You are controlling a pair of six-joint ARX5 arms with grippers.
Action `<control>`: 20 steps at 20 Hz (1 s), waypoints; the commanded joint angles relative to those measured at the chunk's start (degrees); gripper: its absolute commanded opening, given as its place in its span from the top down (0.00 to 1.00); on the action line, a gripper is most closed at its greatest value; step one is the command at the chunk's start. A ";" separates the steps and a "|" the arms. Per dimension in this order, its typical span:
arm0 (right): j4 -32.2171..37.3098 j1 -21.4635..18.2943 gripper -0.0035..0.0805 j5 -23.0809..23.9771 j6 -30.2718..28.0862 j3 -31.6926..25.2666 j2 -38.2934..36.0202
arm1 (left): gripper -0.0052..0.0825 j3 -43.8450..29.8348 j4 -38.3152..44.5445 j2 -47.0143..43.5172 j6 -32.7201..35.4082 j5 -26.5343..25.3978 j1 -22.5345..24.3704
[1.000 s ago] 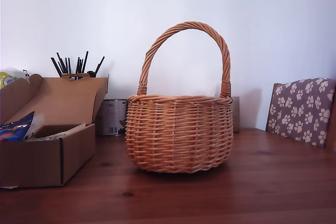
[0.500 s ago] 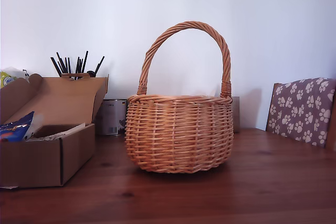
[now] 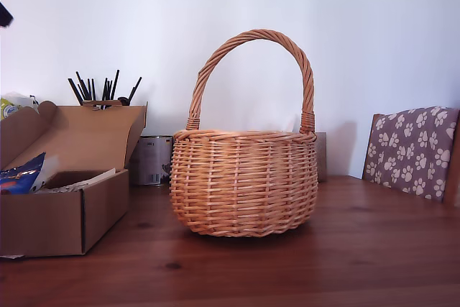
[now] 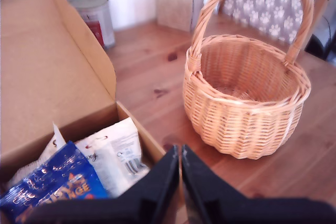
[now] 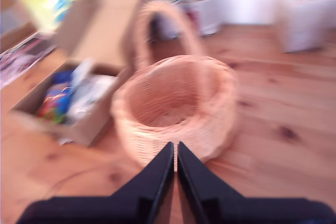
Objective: Move the bags of Easter eggs from the cardboard box on the left into the woven basket on the right side.
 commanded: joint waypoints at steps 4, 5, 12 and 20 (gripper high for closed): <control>-1.31 9.46 0.97 2.10 0.42 5.42 9.68 | 0.82 9.84 -10.12 10.75 5.09 -2.84 -0.15; -1.09 9.55 0.97 2.03 0.42 5.79 10.80 | 0.59 11.47 -11.04 12.72 5.03 -3.91 -0.15; 2.73 9.55 0.97 2.05 0.26 5.79 14.03 | 0.05 19.02 -15.45 27.89 -4.59 -15.30 -2.58; 4.94 9.55 0.97 2.10 -0.07 5.79 14.03 | 0.05 23.45 -16.17 43.50 -16.48 -29.97 -4.92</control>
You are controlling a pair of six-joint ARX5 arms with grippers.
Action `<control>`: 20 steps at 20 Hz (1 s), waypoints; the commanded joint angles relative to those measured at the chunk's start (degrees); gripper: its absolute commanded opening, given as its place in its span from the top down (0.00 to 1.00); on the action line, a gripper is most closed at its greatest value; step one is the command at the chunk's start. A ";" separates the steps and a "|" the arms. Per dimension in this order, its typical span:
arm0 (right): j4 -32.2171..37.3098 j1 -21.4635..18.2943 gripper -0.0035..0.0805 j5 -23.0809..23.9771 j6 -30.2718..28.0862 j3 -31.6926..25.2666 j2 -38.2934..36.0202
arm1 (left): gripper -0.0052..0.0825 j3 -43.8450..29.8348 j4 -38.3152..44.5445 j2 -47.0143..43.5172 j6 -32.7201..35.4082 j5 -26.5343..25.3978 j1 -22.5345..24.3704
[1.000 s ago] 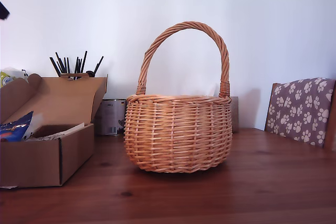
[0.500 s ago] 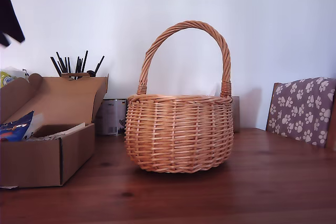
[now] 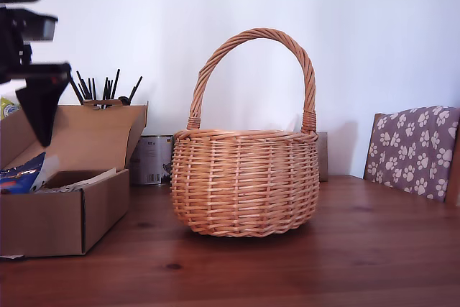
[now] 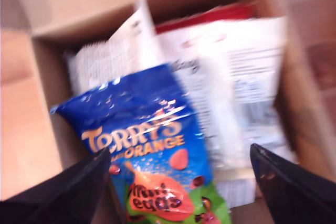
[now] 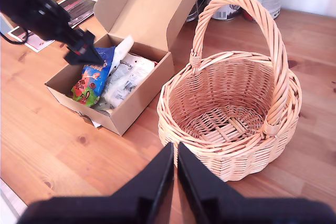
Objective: Move the bags of Easter eggs from the cardboard box on the left into the woven basket on the right side.
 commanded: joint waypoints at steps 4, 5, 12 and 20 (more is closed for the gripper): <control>0.48 -0.02 0.97 0.02 -0.28 -0.02 0.28 | 0.05 -0.26 -0.72 6.84 -1.97 -1.14 -0.15; 0.46 -0.02 0.97 0.02 -0.26 -0.02 0.28 | 0.05 -0.26 -0.83 7.65 -1.97 -1.25 -0.15; 0.42 -0.02 0.97 0.00 -0.26 -0.02 0.28 | 0.05 -0.26 -3.34 10.88 -1.92 -3.61 -0.13; 0.42 -0.02 0.97 0.00 -0.26 -0.02 0.28 | 0.27 -0.26 -3.58 13.03 -1.90 -3.54 0.44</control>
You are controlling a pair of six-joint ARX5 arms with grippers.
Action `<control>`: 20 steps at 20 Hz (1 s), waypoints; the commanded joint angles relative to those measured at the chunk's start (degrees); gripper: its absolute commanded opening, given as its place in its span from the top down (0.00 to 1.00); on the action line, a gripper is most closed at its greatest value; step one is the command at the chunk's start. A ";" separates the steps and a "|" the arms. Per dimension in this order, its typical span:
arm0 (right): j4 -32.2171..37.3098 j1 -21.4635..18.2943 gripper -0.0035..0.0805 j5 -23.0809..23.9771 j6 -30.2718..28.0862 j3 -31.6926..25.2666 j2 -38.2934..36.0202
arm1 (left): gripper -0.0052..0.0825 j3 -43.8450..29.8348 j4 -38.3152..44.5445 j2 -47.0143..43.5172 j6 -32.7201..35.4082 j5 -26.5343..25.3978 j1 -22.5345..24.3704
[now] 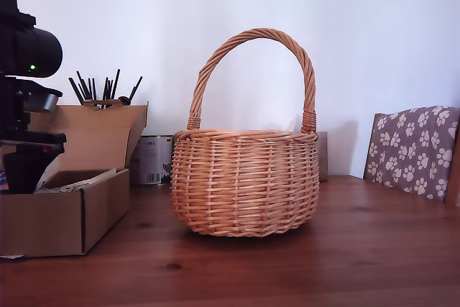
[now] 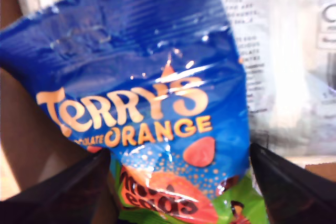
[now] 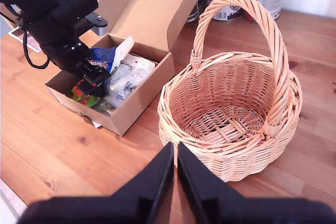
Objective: Move the bags of Easter eggs from the cardboard box on the left into the woven basket on the right side.
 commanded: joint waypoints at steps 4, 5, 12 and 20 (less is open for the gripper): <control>0.24 -0.02 0.97 0.00 -0.17 -0.02 0.28 | 0.70 -0.28 0.04 1.62 0.07 2.23 0.17; 0.09 -0.02 0.97 0.00 -0.17 -0.02 0.28 | 0.70 -0.26 -0.09 1.60 0.83 2.54 0.22; 0.33 -0.02 0.97 0.24 -0.17 -0.02 0.22 | 0.70 -0.11 -2.89 -0.09 3.32 6.16 0.15; 3.98 -0.04 0.97 3.52 -0.17 -0.02 -0.37 | 0.70 -0.07 -2.34 -14.60 4.22 9.77 0.20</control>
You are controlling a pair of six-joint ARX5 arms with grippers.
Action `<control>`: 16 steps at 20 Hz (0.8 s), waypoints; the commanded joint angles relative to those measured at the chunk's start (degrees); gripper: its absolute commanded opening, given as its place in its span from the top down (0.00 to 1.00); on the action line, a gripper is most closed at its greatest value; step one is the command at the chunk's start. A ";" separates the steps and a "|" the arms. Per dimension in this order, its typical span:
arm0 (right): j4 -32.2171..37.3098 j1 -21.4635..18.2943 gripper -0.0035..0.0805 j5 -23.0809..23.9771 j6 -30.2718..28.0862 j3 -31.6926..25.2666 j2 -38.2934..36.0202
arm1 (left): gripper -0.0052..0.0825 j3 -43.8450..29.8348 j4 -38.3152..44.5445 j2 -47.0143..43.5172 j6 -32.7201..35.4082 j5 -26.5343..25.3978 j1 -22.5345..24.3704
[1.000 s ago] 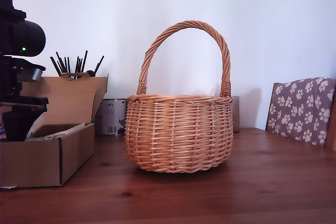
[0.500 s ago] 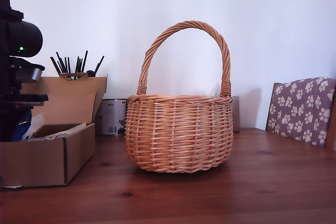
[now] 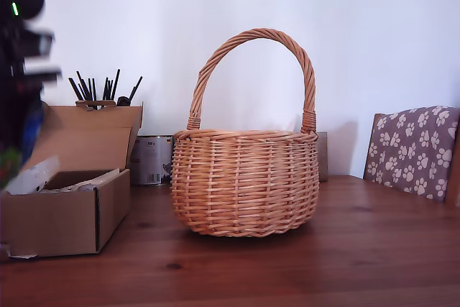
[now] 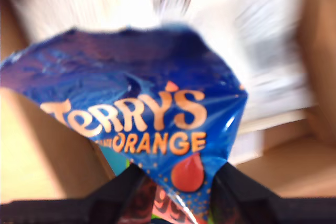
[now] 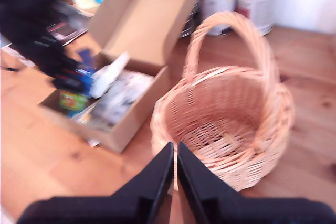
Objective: Move the bags of Easter eggs from the cardboard box on the left into the woven basket on the right side.
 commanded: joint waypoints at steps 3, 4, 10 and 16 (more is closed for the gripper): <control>0.98 -0.07 0.97 2.60 -0.20 -0.02 -1.66 | 0.70 -0.07 2.80 -6.78 0.26 5.18 -0.24; 0.57 -0.07 0.97 3.61 -0.20 -0.02 -2.29 | 0.70 -0.07 4.17 -8.26 0.28 8.04 -0.26; -3.30 -0.13 0.97 7.58 -0.20 -0.02 -6.82 | 0.70 -0.07 14.34 -10.47 0.24 23.69 -5.95; -3.93 -0.11 0.97 7.76 -0.15 -0.02 -7.69 | 0.67 -0.07 18.88 -10.45 -1.31 16.04 -13.00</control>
